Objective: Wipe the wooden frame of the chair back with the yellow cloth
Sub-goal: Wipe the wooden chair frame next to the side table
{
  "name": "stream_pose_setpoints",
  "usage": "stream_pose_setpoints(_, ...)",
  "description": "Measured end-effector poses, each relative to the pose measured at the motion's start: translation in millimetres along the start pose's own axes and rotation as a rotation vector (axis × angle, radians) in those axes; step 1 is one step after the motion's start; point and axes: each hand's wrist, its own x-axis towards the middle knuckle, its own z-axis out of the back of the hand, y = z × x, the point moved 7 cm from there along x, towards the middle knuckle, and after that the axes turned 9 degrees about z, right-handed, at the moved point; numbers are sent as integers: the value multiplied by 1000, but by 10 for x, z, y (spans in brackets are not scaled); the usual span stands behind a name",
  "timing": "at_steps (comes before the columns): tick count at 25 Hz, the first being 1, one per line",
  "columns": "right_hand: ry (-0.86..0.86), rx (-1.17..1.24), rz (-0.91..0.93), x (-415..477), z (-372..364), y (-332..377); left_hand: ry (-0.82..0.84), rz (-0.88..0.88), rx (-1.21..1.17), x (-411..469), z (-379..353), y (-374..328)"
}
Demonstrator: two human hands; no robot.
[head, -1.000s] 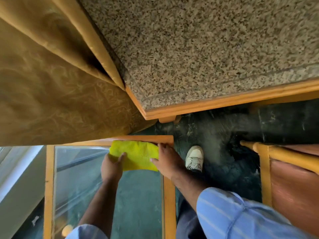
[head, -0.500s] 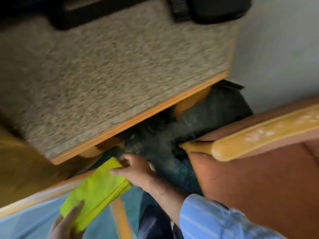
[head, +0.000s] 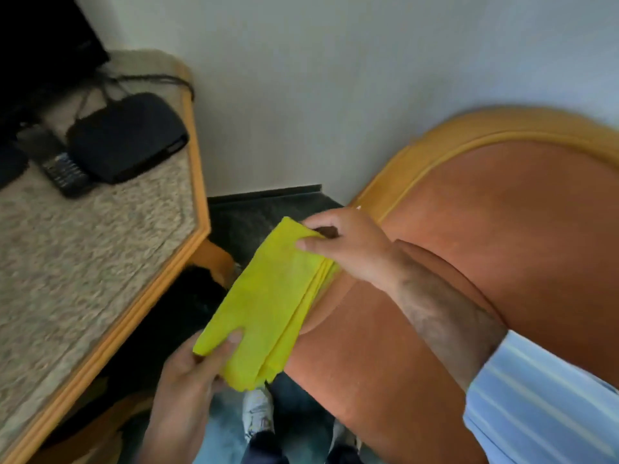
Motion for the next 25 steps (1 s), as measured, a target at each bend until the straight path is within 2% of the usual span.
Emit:
stream_pose_setpoints(1,-32,-40,-9,-42,124,-104,-3,-21,100,20,-179,-130)
stream_pose_setpoints(4,-121,-153,-8,-89,315,-449,-188,-105,378,316,-472,-202)
stream_pose_setpoints(6,-96,-228,26,-8,220,-573,-320,-104,539,415,-435,-198)
stream_pose_setpoints(8,4,-307,14,85,20,-717,-361,-114,804,481,-449,-148)
stream_pose_setpoints(10,74,-449,46,98,-110,-780,-322,-159,987,539,-480,-81)
stream_pose_setpoints(11,17,-511,109,80,-72,-778,-307,-232,1069,552,-507,-90)
stream_pose_setpoints(14,-324,-717,267,67,390,-795,-120,-726,1334,493,-798,-203)
stream_pose_setpoints(16,-403,-895,247,217,805,-958,7,-979,1607,491,-1039,-108)
stream_pose_setpoints(17,-403,-941,215,334,1008,-1061,21,-1030,1724,553,-1121,-45)
stream_pose_setpoints(20,-312,-1016,183,613,1352,-1320,48,-1015,1901,793,-1274,50)
stream_pose_setpoints(23,-339,-1038,262,696,1404,-1413,123,-1107,1919,906,-1534,89)
stream_pose_setpoints(25,-415,-1024,303,686,1415,-1405,74,-1165,1874,1016,-1935,-19)
